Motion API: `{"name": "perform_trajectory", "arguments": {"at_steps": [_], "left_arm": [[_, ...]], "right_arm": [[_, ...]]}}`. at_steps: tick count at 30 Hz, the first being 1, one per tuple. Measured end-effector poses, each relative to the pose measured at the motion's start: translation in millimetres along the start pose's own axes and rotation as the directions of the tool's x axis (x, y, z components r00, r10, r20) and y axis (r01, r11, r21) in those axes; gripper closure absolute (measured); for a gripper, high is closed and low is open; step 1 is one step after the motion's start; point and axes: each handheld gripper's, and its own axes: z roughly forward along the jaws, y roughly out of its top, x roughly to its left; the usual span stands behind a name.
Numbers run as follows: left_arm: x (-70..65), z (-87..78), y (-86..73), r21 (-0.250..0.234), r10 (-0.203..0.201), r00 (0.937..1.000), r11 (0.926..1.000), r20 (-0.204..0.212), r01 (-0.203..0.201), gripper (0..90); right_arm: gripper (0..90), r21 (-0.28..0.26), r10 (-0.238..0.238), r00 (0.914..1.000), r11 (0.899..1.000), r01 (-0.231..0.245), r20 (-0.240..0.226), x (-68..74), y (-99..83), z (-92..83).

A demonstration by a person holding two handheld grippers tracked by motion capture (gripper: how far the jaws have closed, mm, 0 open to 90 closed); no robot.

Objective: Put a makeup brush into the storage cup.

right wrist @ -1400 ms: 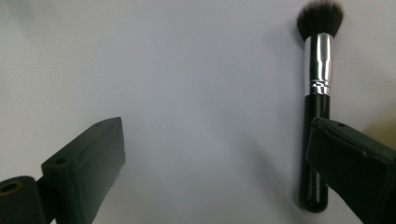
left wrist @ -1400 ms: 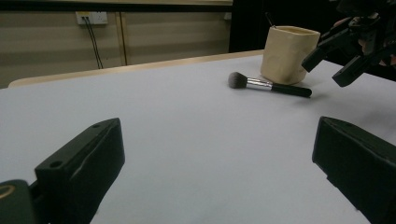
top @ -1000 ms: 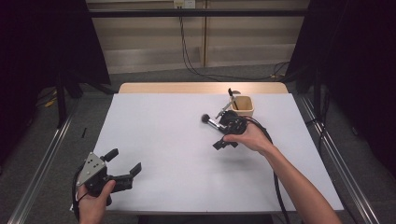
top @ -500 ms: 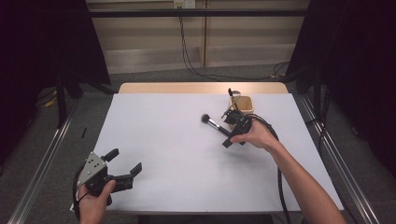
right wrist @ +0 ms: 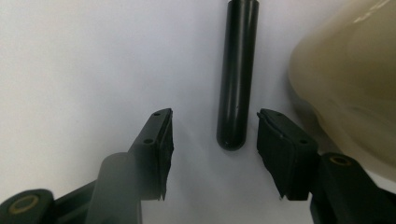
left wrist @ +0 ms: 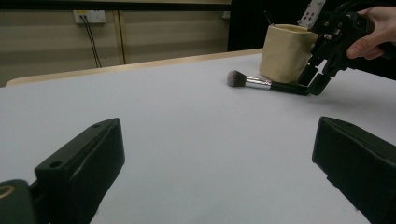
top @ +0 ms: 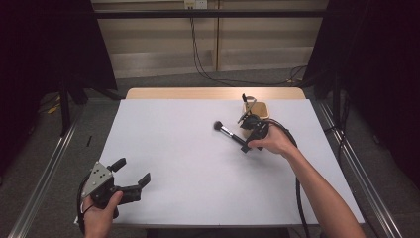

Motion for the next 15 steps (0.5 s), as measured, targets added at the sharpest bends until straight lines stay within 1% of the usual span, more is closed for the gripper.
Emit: {"name": "perform_trajectory", "arguments": {"at_steps": [1, 3, 5, 7, 8, 9, 10, 13, 14, 15], "left_arm": [[0.1, 0.0, 0.0, 0.0, 0.0, 1.0, 1.0, 0.0, 0.0, 2.3], [-0.1, 0.1, 0.0, 0.0, 0.0, 1.0, 1.0, 0.001, 0.0, 2.3], [-0.1, 0.1, 0.0, 0.0, 0.0, 1.0, 1.0, 0.001, 0.0, 2.3], [0.1, -0.1, -0.1, 0.001, 0.001, 1.0, 1.0, 0.0, -0.001, 2.3], [0.2, 0.0, -0.1, 0.001, 0.001, 1.0, 1.0, 0.0, -0.001, 2.3], [0.2, -0.1, -0.1, 0.001, 0.001, 1.0, 1.0, -0.001, -0.001, 2.3], [0.2, 0.0, -0.2, 0.001, 0.001, 1.0, 1.0, 0.0, -0.001, 2.3], [0.0, 0.0, -0.1, 0.001, 0.0, 1.0, 1.0, 0.0, 0.0, 2.3], [0.0, 0.0, -0.1, 0.001, 0.001, 1.0, 1.0, 0.0, -0.001, 2.3], [0.0, -0.1, -0.2, 0.001, 0.001, 1.0, 1.0, 0.0, -0.001, 2.3]], "right_arm": [[46.7, -0.002, -0.006, 1.0, 1.0, 0.006, 0.002, -0.6, 0.6, 0.6], [51.8, 0.002, -0.013, 0.9999, 1.0, 0.013, 0.004, -0.5, 1.8, 1.8], [53.2, 0.012, -0.014, 0.9999, 1.0, 0.013, 0.003, -1.5, 2.7, 4.1], [53.7, 0.013, -0.015, 0.9999, 1.0, 0.015, 0.003, -2.8, 3.0, 6.9], [54.5, 0.014, -0.008, 1.0, 1.0, 0.008, 0.003, -3.0, 3.6, 7.3], [56.9, 0.012, -0.014, 0.9999, 1.0, 0.014, 0.006, -4.1, 3.8, 8.4], [57.0, 0.013, -0.014, 0.9999, 1.0, 0.014, 0.002, -4.5, 4.1, 9.2], [59.5, 0.011, -0.009, 0.9999, 1.0, 0.008, 0.011, -5.3, 5.2, 12.0], [59.9, 0.017, -0.022, 0.9997, 1.0, 0.022, 0.011, -6.3, 5.6, 12.7], [61.5, 0.017, -0.014, 0.9998, 1.0, 0.014, 0.012, -5.6, 6.2, 13.5]]}}
